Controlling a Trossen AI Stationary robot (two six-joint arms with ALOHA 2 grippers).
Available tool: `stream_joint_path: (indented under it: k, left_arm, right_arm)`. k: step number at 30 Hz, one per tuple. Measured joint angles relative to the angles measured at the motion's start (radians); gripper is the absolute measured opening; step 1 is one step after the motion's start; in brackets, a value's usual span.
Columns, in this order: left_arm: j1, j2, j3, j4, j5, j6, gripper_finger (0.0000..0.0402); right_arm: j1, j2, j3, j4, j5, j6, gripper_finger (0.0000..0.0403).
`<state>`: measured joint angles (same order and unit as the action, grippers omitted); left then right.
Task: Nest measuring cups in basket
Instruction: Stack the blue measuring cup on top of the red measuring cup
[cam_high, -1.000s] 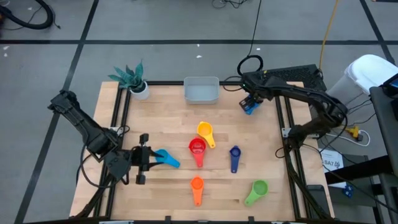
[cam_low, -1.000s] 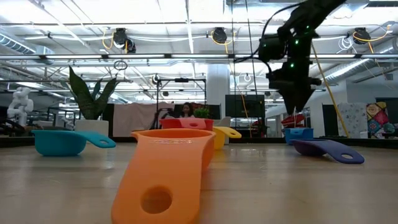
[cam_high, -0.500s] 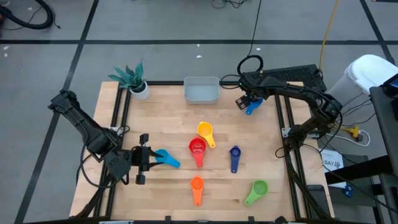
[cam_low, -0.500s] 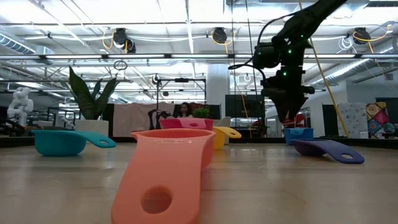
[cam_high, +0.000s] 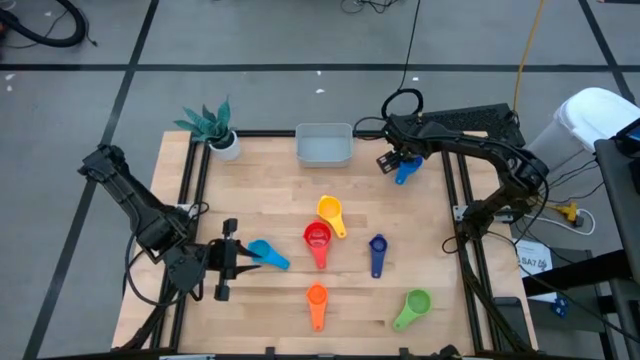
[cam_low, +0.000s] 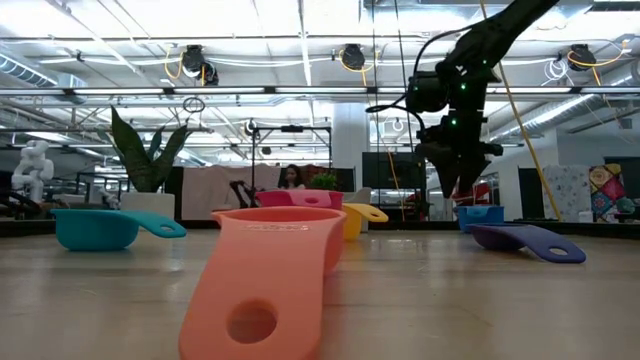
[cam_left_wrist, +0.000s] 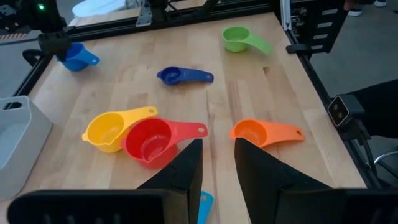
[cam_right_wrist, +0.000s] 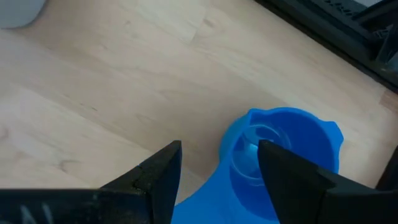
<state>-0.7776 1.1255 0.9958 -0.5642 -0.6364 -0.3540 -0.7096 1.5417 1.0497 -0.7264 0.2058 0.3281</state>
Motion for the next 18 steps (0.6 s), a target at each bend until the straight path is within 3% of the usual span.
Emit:
stream_joint_path:
  k: [18]
  left_arm:
    - [-0.022, 0.0, 0.0, 0.023, -0.002, 0.011, 0.0097]
  right_arm:
    - [-0.001, 0.0, -0.115, 0.069, -0.001, 0.011, 0.0205]
